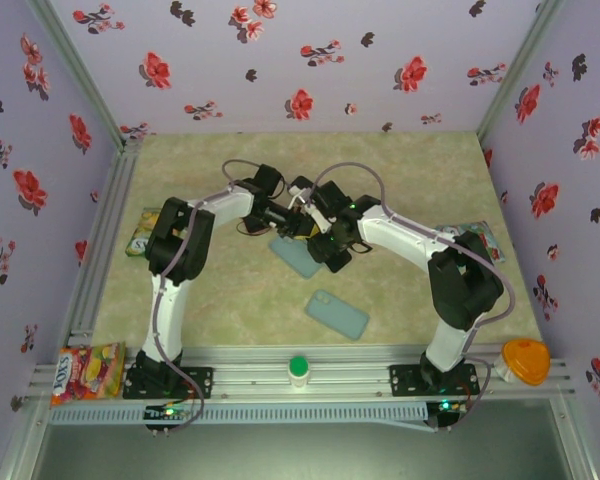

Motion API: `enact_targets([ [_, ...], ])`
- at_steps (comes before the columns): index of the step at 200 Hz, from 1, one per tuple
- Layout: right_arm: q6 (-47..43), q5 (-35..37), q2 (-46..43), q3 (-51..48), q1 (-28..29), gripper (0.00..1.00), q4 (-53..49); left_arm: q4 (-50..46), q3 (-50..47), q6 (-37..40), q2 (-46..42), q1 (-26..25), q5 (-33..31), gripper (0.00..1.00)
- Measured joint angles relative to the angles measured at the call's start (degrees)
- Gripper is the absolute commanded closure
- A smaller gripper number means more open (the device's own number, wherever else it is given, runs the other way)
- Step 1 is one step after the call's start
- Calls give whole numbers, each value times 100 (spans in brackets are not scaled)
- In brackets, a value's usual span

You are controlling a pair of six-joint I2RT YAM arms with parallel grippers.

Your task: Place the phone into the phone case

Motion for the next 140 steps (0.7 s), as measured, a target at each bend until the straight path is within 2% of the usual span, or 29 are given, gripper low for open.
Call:
enact_targets([
  [19, 0, 46, -162, -61, 0, 14, 55, 254, -136, -214, -155, -11, -212, 100],
  [67, 271, -13, -1054, -413, -164, 7, 350, 807, -380, -754, -352, -9, -798, 100],
  [96, 658, -426, -1543, -925, -695, 7, 734, 1099, -520, -1025, -542, 2, -1071, 100],
  [140, 1528, -1558, -2203, -1941, -1611, 8, 1646, 1725, -1078, -1685, -1226, 72, -1602, 100],
])
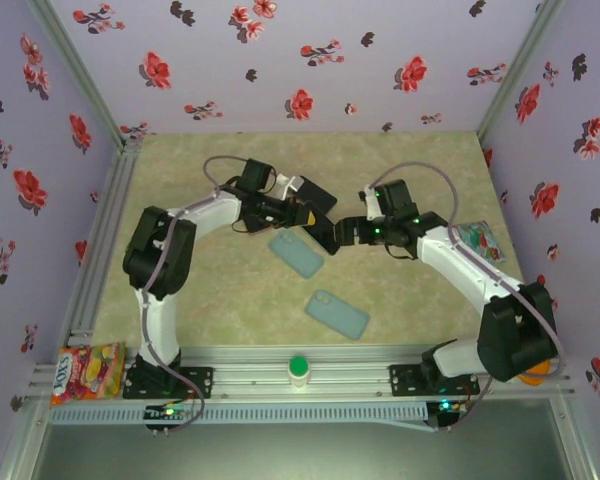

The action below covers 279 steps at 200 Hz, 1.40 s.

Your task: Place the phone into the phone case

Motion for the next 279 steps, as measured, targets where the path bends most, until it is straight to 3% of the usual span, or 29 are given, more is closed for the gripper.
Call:
enact_targets([
  [64, 1834, -1910, 229, -1399, -717, 11, 2712, 1064, -848, -1189, -1001, 66, -612, 100],
  [166, 4063, -2929, 1569, -1998, -802, 20, 6826, 2450, -1943, -2575, -1506, 66, -802, 100],
  [207, 4465, -3084, 1768, -2022, -778, 27, 7552, 2879, -1965, -2903, -1506, 66, -719, 100],
  [279, 4581, -3154, 1797, -1989, -616, 38, 7777, 3235, -1967, -3147, -1506, 63, -625, 100],
])
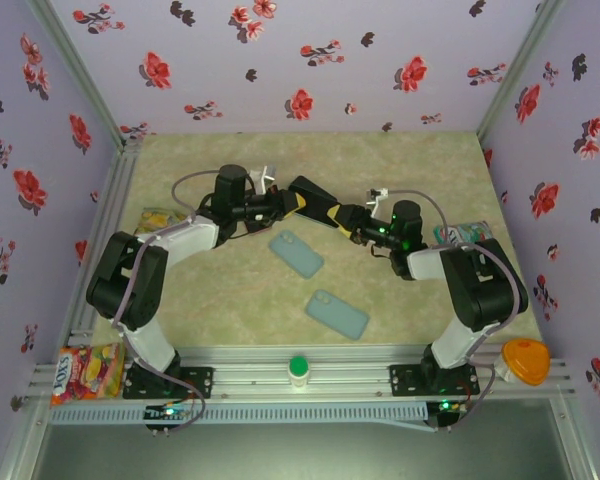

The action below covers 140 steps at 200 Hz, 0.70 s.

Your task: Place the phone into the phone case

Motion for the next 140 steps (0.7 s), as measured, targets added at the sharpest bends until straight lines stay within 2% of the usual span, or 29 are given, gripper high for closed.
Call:
enact_targets([
  [38, 22, 0, 35, 111, 15, 38, 26, 20, 0, -52, 0, -4, 20, 100],
  [71, 39, -2, 35, 229, 33, 43, 35, 22, -22, -76, 0, -11, 20, 100],
  [119, 39, 0, 76, 275, 136, 54, -31, 140, -37, -98, 2, -17, 66, 100],
  [140, 39, -2, 111, 291, 166, 68, -42, 162, -37, -101, 4, -20, 68, 100],
])
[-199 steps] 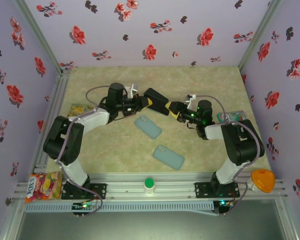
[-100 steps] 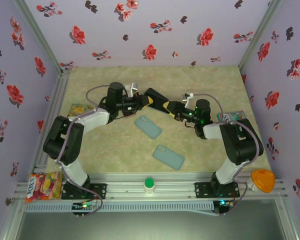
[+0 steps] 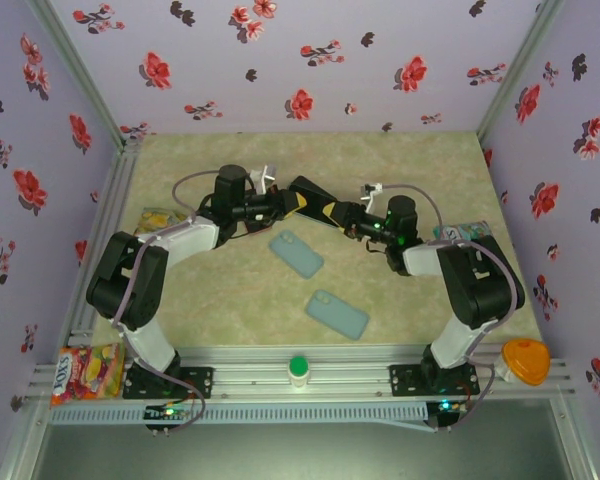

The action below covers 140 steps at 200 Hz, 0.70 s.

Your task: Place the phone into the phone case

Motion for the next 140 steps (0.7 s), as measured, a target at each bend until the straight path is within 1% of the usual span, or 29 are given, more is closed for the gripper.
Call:
enact_targets([
  [26, 173, -85, -2, 24, -57, 88, 70, 26, 0, -26, 26, 57, 50, 100],
  [45, 374, -170, -31, 63, -83, 96, 166, 96, -4, -59, 61, 118, 122, 100],
  [59, 411, -170, -103, 63, -83, 100, 136, 157, -4, -79, 66, 127, 175, 96],
  [67, 402, -166, -149, 63, -83, 100, 59, 166, -4, -81, 66, 127, 190, 93],
  [81, 321, -140, -267, 63, -83, 100, -188, 153, -4, -76, 66, 120, 199, 82],
  [95, 144, -81, -474, 63, -74, 100, -522, 94, -4, -26, 66, 101, 186, 78],
  [103, 24, -26, -643, 63, -66, 100, -796, 52, -4, 9, 70, 85, 179, 72],
  [121, -354, 166, -1049, 68, -9, 100, -1397, -61, -4, 138, 76, 39, 120, 64],
  [140, -743, 404, -1427, 103, 72, 100, -2017, -173, -4, 214, 81, 2, 79, 62],
])
